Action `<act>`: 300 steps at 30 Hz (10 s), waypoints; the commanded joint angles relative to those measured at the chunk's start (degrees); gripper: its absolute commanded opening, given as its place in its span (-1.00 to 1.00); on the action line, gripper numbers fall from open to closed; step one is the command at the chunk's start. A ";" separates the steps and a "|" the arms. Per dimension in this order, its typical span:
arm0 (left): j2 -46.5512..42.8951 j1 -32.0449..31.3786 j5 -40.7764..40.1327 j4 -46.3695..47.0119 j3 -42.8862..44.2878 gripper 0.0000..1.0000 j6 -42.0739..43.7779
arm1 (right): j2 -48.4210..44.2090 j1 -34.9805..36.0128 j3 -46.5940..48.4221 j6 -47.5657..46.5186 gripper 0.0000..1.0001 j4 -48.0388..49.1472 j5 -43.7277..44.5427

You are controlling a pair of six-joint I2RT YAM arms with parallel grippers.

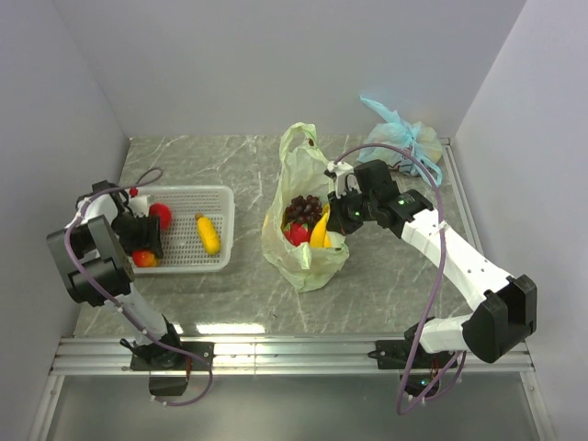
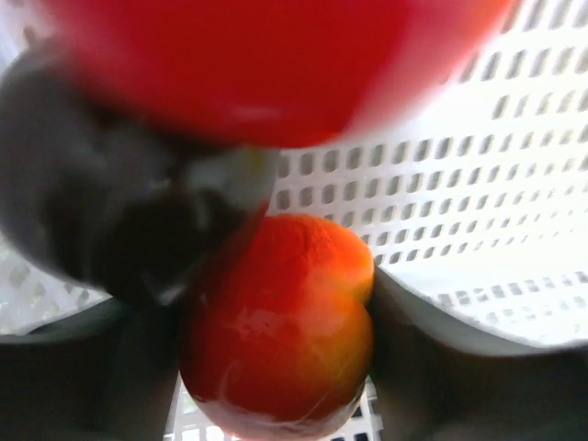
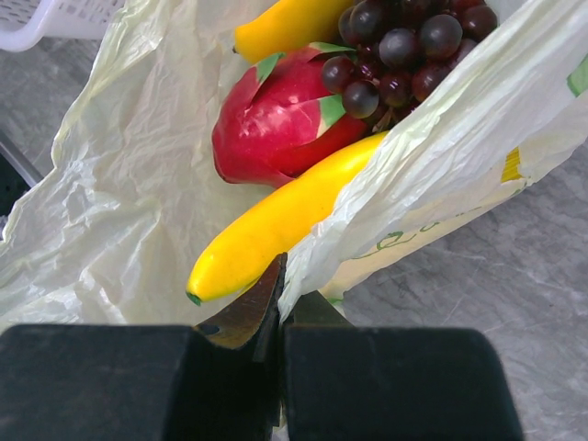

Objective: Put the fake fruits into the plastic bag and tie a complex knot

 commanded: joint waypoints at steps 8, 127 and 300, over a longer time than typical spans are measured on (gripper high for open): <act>-6.65 -1.36 11.17 -11.65 10.43 -0.54 2.58 | -2.00 0.16 0.52 0.61 -1.00 1.53 -0.41; 0.97 -58.32 23.21 27.01 34.78 0.43 -33.18 | -2.44 -6.69 0.00 4.57 -1.00 4.52 -1.38; -14.49 -40.03 71.64 60.34 14.22 0.99 -9.92 | -33.73 -21.19 -16.71 -37.53 -1.00 15.95 -20.71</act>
